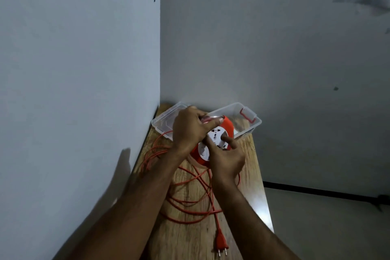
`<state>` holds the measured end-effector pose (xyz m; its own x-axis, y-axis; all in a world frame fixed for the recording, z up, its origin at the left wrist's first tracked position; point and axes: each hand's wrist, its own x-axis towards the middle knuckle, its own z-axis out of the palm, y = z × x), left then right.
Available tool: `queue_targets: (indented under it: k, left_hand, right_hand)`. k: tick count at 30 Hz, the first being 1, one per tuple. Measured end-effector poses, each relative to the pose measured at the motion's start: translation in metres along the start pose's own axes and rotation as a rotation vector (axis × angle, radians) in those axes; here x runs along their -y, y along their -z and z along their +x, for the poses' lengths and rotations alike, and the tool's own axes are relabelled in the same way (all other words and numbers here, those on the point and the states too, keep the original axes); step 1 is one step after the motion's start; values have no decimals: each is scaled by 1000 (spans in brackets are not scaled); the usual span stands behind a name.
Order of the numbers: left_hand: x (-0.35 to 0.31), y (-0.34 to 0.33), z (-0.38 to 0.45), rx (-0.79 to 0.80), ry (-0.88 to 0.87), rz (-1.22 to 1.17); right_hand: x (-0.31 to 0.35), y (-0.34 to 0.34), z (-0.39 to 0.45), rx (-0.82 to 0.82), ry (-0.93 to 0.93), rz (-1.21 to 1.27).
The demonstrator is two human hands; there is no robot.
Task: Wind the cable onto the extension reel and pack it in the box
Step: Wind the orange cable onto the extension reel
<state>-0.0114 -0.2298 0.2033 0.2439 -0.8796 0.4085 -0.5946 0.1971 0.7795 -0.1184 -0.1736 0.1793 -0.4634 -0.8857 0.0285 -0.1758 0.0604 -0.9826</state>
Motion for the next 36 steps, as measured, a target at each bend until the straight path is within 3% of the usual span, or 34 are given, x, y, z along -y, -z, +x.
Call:
queue_targets:
  k: [2,4,9,12,15,20,28,33,36]
  left_hand:
    - [0,-1,-2,17,-7,25]
    - [5,0,0,25,4,-1]
    - [13,9,8,14,84,-114]
    - [9,8,9,31,90,-125]
    - [9,8,9,72,92,-134]
    - [11,13,7,115,93,-98]
    - [10,11,6,173,114,-105]
    - [5,10,6,198,29,-63]
    - [9,6,5,170,15,-41]
  right_hand:
    - [-5,-5,3,65,-169,151]
    - [-2,2,3,133,-81,72]
    - [14,38,-5,45,812,-482]
    - [8,40,0,241,1085,-673]
    - [5,44,8,399,1065,-822]
    - [4,48,18,464,1049,-938]
    - [9,43,24,388,1173,-944]
    - [4,38,28,332,1208,-838]
    - [-2,36,28,297,1060,-709]
